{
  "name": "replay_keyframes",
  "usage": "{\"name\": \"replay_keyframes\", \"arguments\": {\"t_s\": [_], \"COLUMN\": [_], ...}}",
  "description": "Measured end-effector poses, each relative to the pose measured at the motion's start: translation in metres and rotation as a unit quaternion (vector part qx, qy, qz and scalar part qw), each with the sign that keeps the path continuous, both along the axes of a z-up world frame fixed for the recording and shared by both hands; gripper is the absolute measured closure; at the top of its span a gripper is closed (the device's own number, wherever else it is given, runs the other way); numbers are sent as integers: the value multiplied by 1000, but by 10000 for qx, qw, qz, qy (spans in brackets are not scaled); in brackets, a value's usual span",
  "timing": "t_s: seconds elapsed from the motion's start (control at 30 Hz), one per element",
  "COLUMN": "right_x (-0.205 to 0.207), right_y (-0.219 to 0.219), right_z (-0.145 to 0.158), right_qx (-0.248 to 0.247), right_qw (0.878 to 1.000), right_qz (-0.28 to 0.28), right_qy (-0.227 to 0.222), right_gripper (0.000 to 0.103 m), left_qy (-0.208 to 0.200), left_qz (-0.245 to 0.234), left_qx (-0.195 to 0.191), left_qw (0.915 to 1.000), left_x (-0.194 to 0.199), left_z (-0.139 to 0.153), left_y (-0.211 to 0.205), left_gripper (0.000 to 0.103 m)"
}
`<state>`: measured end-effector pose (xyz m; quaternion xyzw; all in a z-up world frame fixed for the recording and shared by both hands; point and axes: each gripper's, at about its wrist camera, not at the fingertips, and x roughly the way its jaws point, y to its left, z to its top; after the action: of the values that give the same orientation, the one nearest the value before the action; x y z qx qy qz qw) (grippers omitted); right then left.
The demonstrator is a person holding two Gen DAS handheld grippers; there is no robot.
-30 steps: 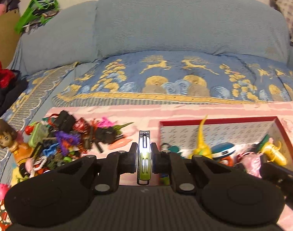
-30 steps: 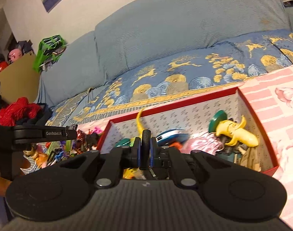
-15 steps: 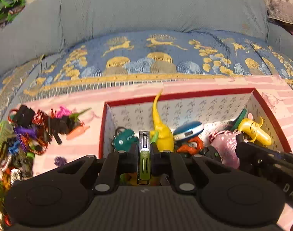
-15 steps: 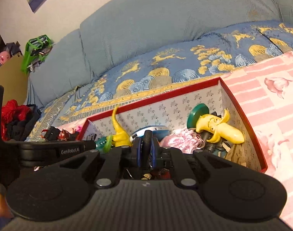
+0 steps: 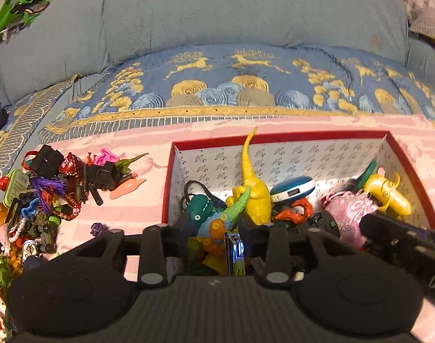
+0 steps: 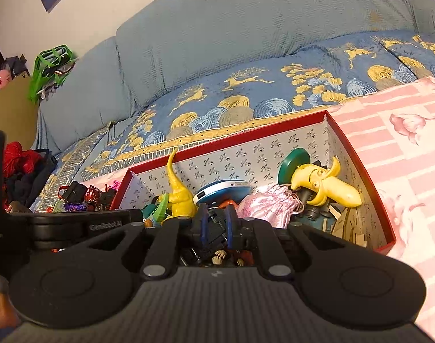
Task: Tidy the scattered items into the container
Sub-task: 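Carry both held toys over the box and open both grippers, then move both grippers back toward the toy heap, then grasp the green toy car with the left gripper while the right grasps the purple spiky ball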
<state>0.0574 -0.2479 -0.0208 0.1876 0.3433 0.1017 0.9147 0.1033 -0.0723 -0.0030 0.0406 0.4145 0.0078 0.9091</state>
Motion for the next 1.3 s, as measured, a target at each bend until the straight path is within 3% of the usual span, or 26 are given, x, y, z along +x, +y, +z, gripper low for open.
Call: {"name": "replay_keyframes", "arguments": {"t_s": [0.3, 0.5, 0.83, 1.03, 1.2, 1.3], "right_x": [-6, -7, -14, -14, -9, -6], "right_y": [25, 56, 115, 144, 169, 186], "right_z": [9, 15, 28, 28, 22, 19], "right_qx": [-107, -216, -376, -417, -477, -542], "right_qw": [9995, 9980, 9910, 9860, 9797, 9761], "right_qz": [276, 582, 1227, 1550, 1884, 2047], "right_qy": [-72, -125, -393, -460, -481, -484], "right_gripper": [88, 85, 85, 84, 84, 80], "left_qy": [-303, -430, -438, -445, -249, -104], "left_qz": [351, 967, 2401, 2827, 2635, 2533], "left_qx": [-332, -628, -1040, -1388, -1186, -860], "left_qw": [9984, 9924, 9642, 9481, 9570, 9635], "left_x": [-22, -36, -44, -26, 0, 9], "left_z": [11, 15, -8, -29, -48, -59], "left_y": [38, 99, 222, 275, 278, 272], "left_gripper": [62, 61, 61, 62, 62, 62]}}
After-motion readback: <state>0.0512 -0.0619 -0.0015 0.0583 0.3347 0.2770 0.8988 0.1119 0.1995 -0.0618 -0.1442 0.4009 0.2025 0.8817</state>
